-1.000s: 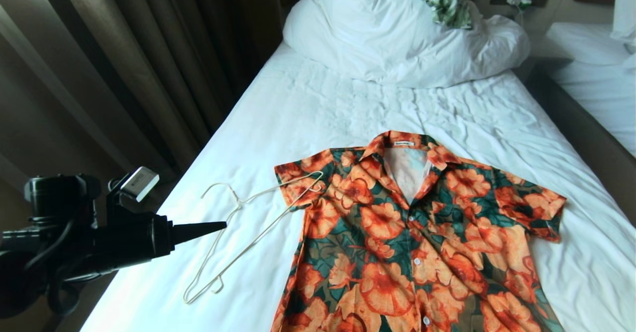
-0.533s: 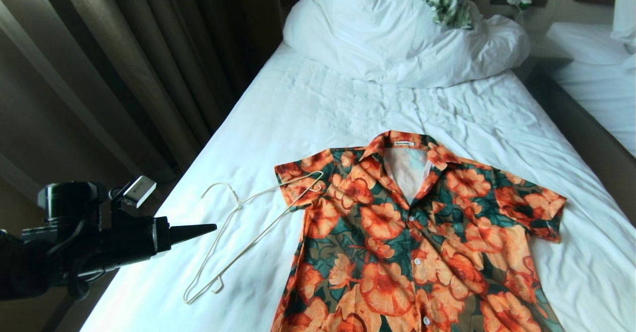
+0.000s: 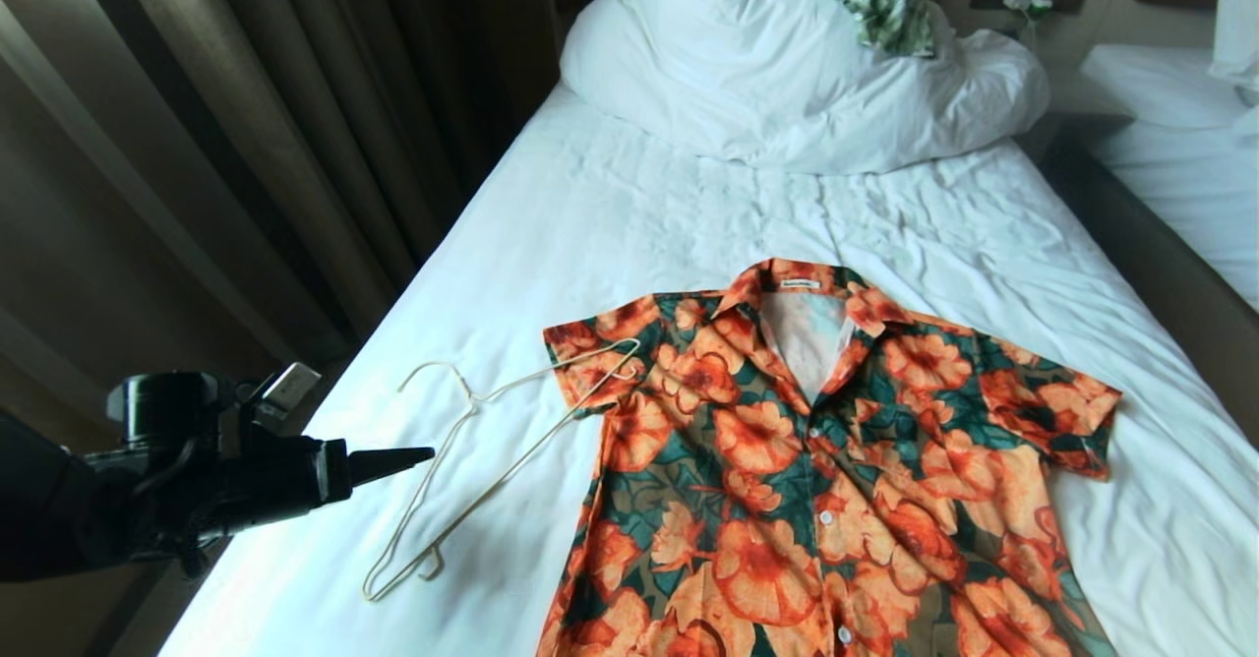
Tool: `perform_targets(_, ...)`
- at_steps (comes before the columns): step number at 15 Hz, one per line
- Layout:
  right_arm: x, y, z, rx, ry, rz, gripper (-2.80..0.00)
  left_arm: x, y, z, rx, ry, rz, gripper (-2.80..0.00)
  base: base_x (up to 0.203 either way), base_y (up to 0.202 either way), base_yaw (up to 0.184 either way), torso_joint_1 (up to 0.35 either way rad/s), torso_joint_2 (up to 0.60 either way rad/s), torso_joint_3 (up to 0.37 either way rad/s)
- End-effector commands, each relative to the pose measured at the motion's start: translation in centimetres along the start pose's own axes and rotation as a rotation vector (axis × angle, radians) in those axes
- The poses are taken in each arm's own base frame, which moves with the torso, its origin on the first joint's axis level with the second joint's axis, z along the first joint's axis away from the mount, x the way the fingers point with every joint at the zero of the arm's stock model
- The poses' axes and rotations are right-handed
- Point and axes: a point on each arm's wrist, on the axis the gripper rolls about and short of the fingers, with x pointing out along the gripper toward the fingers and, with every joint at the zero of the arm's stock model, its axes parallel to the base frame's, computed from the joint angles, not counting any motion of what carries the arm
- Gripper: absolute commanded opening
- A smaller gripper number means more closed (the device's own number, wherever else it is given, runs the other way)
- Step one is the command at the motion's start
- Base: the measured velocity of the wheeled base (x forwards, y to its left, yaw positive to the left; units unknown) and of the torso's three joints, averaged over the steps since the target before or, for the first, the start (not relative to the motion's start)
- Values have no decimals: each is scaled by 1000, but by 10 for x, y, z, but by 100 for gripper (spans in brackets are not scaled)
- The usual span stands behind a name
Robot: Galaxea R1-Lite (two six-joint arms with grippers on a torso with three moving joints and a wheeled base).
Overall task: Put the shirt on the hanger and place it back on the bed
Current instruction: Lift the shirt and hanger
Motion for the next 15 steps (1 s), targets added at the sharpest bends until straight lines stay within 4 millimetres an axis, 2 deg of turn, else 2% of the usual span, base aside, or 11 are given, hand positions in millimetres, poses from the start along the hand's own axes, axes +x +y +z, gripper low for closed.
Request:
perform_targets(1, 0, 0, 0, 0, 2, 0, -280, 7, 9, -6, -16, 23, -1, 0, 0, 0, 0, 0, 0, 0)
perform_targets(4, 0, 0, 0, 0, 2, 1, -280, 19, 15, -12, 32, 59, -18, 0, 0, 0, 0, 0, 0, 0)
perform_targets(10, 0, 0, 0, 0, 2, 1, -280, 44, 31, -5, 49, 74, -4, 0, 0, 0, 0, 0, 0, 0)
perform_targets(12, 0, 0, 0, 0, 2, 0, -280, 53, 28, -8, 49, 97, -17, 0, 0, 0, 0, 0, 0, 0)
perform_targets(13, 0, 0, 0, 0, 2, 1, -280, 56, 28, -9, 53, 104, -10, 0, 0, 0, 0, 0, 0, 0)
perform_targets(15, 0, 0, 0, 0, 2, 1, -280, 52, 26, 2, 89, 69, 44, 0, 0, 0, 0, 0, 0, 0)
